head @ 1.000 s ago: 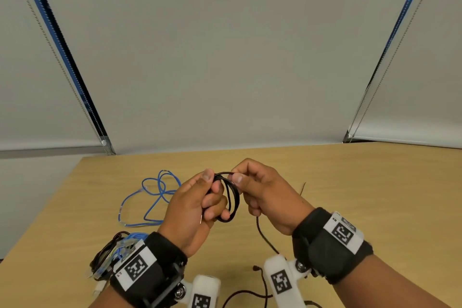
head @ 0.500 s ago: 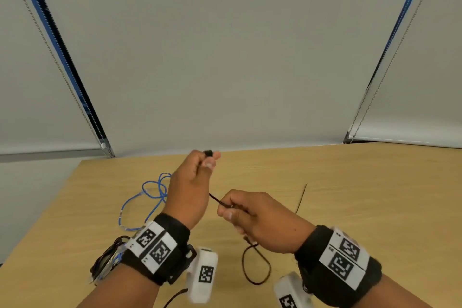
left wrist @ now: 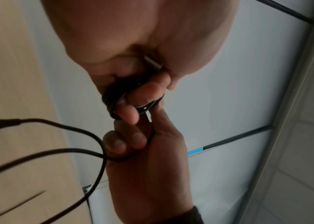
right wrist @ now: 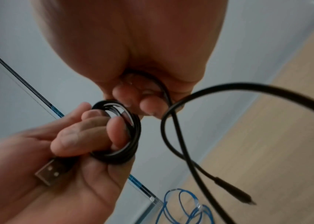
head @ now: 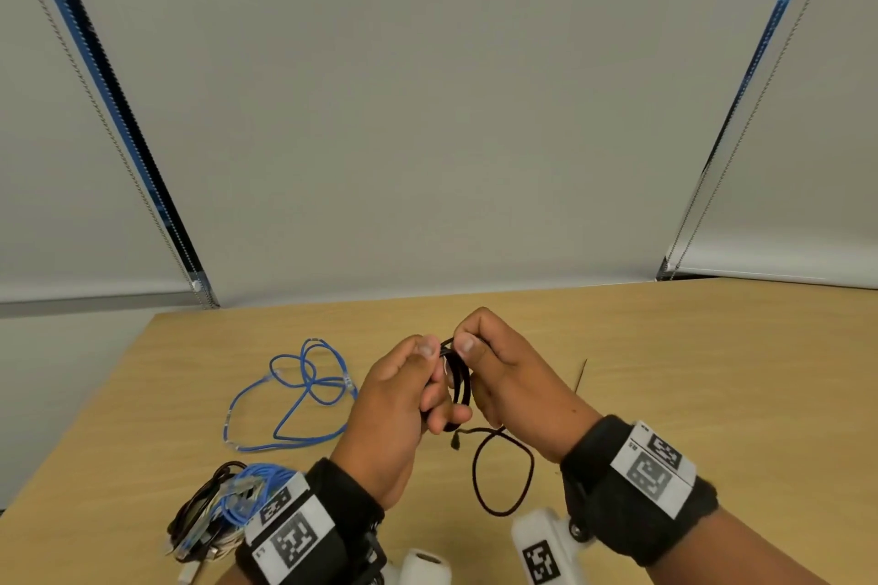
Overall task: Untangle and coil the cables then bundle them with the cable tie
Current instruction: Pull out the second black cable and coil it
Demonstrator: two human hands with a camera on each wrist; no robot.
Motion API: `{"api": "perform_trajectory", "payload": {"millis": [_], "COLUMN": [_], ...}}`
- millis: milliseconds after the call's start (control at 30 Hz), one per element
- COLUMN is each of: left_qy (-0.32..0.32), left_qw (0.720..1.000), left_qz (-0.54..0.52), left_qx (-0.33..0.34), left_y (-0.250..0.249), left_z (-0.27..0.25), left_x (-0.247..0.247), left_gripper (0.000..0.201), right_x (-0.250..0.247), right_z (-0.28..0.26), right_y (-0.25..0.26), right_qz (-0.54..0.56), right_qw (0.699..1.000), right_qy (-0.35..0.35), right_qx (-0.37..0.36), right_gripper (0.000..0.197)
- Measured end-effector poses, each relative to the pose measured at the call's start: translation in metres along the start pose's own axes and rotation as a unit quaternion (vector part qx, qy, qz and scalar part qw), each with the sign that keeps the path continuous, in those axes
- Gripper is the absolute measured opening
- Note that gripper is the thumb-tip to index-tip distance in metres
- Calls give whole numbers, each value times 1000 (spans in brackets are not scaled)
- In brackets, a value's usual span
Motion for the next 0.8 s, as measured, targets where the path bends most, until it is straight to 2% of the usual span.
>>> {"api": "perform_trajectory", "payload": {"millis": [200, 267, 400, 500, 567, 667, 733, 800], "left_qy": [-20, -32, -46, -82, -106, -106, -129, -161], "left_qw": [993, 984, 961, 966, 976, 979, 982, 979], "left_qz": [-117, -176, -257, -196, -89, 71, 39, -70], "left_qx": [0, 22, 93, 145, 171, 159, 131, 101], "left_y": [-6, -16, -42, -47, -44, -30, -20, -15], "left_z": [-1, 4, 21, 31, 35, 35, 36, 37], "left_x": [-8, -14, -29, -45, -53, -49, -50, -52], "left_gripper": [33, 34, 31, 27, 25, 21, 20, 20], "right_x": [9, 6, 21, 36, 43, 50, 51, 50], "right_z": [9, 8, -7, -18, -22, -26, -31, -33], "right_y": [-4, -11, -38, -45, -43, -40, -41, -46], "right_qz": [88, 74, 38, -5, -40, -93, -129, -185], "right_qw": [994, 993, 978, 969, 964, 951, 942, 936], "right_qy": [58, 73, 147, 176, 194, 233, 247, 237], "right_qx": [34, 58, 142, 172, 177, 182, 188, 182], "right_gripper": [22, 20, 16, 16, 16, 19, 24, 23]}}
Point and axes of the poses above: each hand's wrist, its own z-axis towards the middle knuckle, its own x-axis out of the palm, y = z × x, the point moved 7 cm from there along z, towards the middle knuckle, and after that the axes turned 12 degrees about x, right-handed, at the moved point
